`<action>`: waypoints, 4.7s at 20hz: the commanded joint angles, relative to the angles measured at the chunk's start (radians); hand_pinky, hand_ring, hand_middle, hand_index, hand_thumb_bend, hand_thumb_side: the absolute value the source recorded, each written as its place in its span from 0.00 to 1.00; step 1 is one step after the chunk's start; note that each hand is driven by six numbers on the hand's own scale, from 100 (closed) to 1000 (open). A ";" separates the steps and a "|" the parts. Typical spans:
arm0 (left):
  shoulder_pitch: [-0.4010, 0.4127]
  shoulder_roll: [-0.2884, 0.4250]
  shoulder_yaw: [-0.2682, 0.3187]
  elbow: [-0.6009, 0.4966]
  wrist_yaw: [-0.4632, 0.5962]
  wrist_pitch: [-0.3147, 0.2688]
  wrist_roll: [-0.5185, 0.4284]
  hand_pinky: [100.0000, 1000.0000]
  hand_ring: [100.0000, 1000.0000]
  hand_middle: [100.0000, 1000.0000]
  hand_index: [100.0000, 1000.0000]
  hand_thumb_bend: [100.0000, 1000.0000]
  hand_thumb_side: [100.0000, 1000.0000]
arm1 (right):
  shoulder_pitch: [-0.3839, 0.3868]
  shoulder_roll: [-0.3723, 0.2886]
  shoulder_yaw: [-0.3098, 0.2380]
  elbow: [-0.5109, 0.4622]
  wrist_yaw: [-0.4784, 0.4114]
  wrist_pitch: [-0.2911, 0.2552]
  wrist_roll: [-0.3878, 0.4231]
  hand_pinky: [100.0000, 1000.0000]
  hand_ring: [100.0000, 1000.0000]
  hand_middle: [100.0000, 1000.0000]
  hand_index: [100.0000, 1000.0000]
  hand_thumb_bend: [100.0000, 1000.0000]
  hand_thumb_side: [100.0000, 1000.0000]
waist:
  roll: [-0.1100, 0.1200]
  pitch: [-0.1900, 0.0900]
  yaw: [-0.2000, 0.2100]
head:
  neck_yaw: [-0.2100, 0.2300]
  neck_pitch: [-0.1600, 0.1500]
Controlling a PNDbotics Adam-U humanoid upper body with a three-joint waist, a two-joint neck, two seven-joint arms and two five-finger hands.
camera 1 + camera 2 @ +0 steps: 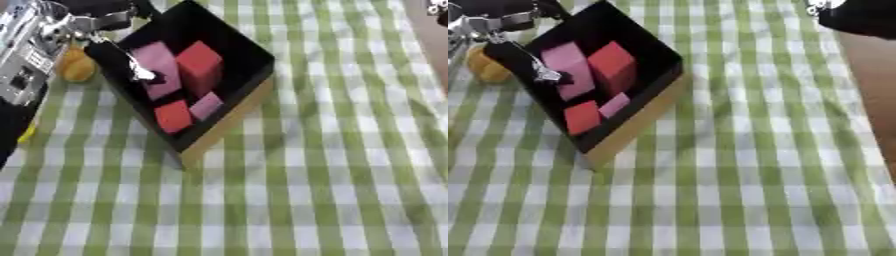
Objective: Pick up objects on the table and place them in the box.
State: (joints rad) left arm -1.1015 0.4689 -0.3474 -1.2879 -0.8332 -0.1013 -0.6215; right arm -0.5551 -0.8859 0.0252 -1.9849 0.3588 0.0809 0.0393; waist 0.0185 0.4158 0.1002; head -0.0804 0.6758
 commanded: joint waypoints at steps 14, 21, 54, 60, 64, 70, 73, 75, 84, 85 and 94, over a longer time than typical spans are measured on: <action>0.021 0.103 0.068 -0.163 0.036 0.025 0.037 0.92 0.88 0.81 0.88 0.51 0.48 | 0.008 -0.023 -0.018 -0.015 -0.006 0.009 -0.008 0.76 0.66 0.56 0.83 0.00 0.42 | 0.005 -0.040 0.014 | 0.010 0.016; 0.146 0.243 0.152 -0.352 0.149 0.090 0.067 0.91 0.87 0.80 0.87 0.46 0.48 | 0.022 -0.020 -0.032 -0.015 -0.010 0.011 -0.023 0.76 0.66 0.56 0.83 0.00 0.40 | 0.000 -0.054 0.031 | -0.001 0.044; 0.443 0.485 0.150 -0.346 0.207 0.140 -0.032 0.91 0.89 0.82 0.87 0.55 0.42 | 0.063 -0.007 -0.056 -0.015 -0.010 0.015 -0.052 0.76 0.67 0.56 0.83 0.00 0.40 | -0.053 -0.067 0.048 | 0.029 0.039; 0.443 0.469 0.153 -0.284 0.187 0.141 0.002 0.91 0.88 0.83 0.87 0.49 0.37 | 0.067 -0.001 -0.057 -0.015 -0.011 0.019 -0.053 0.76 0.67 0.56 0.83 0.00 0.41 | -0.057 -0.061 0.045 | 0.038 0.029; 0.439 0.458 0.150 -0.249 0.189 0.140 0.009 0.90 0.88 0.82 0.87 0.47 0.34 | 0.069 0.002 -0.058 -0.015 -0.011 0.022 -0.055 0.76 0.67 0.56 0.83 0.00 0.42 | -0.059 -0.055 0.042 | 0.044 0.023; 0.425 0.437 0.142 -0.192 0.185 0.138 0.015 0.89 0.87 0.81 0.85 0.45 0.34 | 0.069 0.006 -0.058 -0.015 -0.012 0.025 -0.057 0.76 0.67 0.56 0.83 0.00 0.42 | -0.061 -0.047 0.037 | 0.047 0.017; 0.424 0.431 0.138 -0.172 0.182 0.135 0.011 0.88 0.86 0.81 0.84 0.46 0.33 | 0.069 0.008 -0.059 -0.015 -0.013 0.025 -0.060 0.76 0.67 0.56 0.83 0.00 0.43 | -0.063 -0.043 0.033 | 0.048 0.015; 0.420 0.425 0.138 -0.156 0.175 0.134 0.011 0.88 0.85 0.80 0.84 0.46 0.32 | 0.069 0.009 -0.060 -0.015 -0.013 0.026 -0.061 0.76 0.66 0.56 0.83 0.00 0.43 | -0.064 -0.041 0.031 | 0.050 0.014; 0.411 0.406 0.134 -0.092 0.135 0.125 -0.001 0.86 0.83 0.78 0.83 0.38 0.15 | 0.072 0.014 -0.061 -0.015 -0.015 0.028 -0.063 0.76 0.66 0.56 0.83 0.00 0.44 | -0.065 -0.033 0.025 | 0.053 0.011; 0.412 0.406 0.134 -0.091 0.133 0.126 -0.004 0.85 0.82 0.78 0.83 0.38 0.16 | 0.072 0.014 -0.060 -0.015 -0.016 0.027 -0.063 0.76 0.66 0.56 0.83 0.00 0.44 | -0.065 -0.032 0.025 | 0.053 0.011; 0.414 0.404 0.138 -0.092 0.117 0.134 -0.015 0.82 0.76 0.70 0.81 0.24 0.11 | 0.077 0.017 -0.060 -0.015 -0.017 0.028 -0.062 0.76 0.66 0.56 0.83 0.00 0.46 | -0.064 -0.032 0.023 | 0.054 0.011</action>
State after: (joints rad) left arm -0.6781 0.8517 -0.2186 -1.3745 -0.7142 0.0312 -0.6361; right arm -0.4735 -0.8492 -0.0186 -1.9849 0.3485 0.1077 -0.0203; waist -0.0485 0.4030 0.1238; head -0.0275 0.6939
